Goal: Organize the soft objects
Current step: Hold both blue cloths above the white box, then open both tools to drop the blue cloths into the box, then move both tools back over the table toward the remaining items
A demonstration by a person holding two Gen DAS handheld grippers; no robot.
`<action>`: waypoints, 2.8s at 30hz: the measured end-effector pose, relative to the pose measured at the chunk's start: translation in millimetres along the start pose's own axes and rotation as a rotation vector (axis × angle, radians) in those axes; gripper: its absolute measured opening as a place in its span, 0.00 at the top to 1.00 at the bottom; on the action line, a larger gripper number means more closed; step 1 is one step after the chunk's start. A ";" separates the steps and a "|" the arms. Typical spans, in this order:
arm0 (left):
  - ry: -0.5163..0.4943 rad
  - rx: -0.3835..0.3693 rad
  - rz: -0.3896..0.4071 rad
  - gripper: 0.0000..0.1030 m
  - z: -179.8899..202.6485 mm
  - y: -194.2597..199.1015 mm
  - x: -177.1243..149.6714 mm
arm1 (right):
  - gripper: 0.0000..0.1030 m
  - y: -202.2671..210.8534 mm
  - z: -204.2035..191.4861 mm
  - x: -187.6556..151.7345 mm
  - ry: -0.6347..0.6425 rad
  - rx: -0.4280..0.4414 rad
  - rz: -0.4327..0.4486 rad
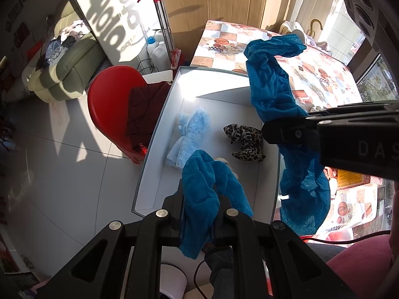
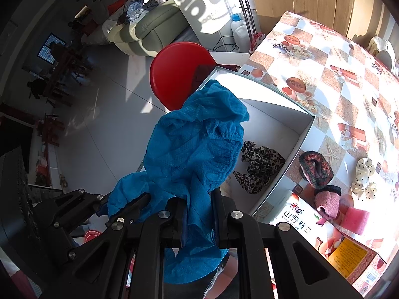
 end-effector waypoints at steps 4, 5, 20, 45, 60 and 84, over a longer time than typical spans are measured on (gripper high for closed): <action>0.000 0.000 -0.001 0.85 0.0 0.6 1.0 | 0.84 1.1 1.2 1.5 -0.009 -0.002 0.004; 0.000 0.001 -0.001 0.85 0.0 0.6 1.1 | 0.84 1.2 1.4 1.8 -0.011 -0.002 0.005; -0.004 -0.003 -0.019 0.85 1.4 -4.5 -1.1 | 0.84 0.9 2.5 3.3 -0.021 -0.003 0.001; -0.017 -0.017 -0.073 0.85 1.7 -18.2 3.7 | 0.84 -7.1 4.1 12.9 -0.018 -0.018 -0.013; -0.037 -0.020 -0.074 0.66 8.3 -17.8 12.7 | 0.83 -10.9 6.4 21.6 -0.016 -0.013 -0.018; 0.066 -0.087 0.021 0.00 5.5 -1.8 30.6 | 0.00 19.6 68.9 22.5 -0.221 -0.078 0.030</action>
Point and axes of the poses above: each gripper's, at about its wrist camera, not at the fingertips, and y roughly against the way its jaws point, z to its right, x to its top, the point moved 10 cm from there along -y, roughly the way its jaws point, and after that the axes turned 11 degrees about -y, right-handed, at the moved point
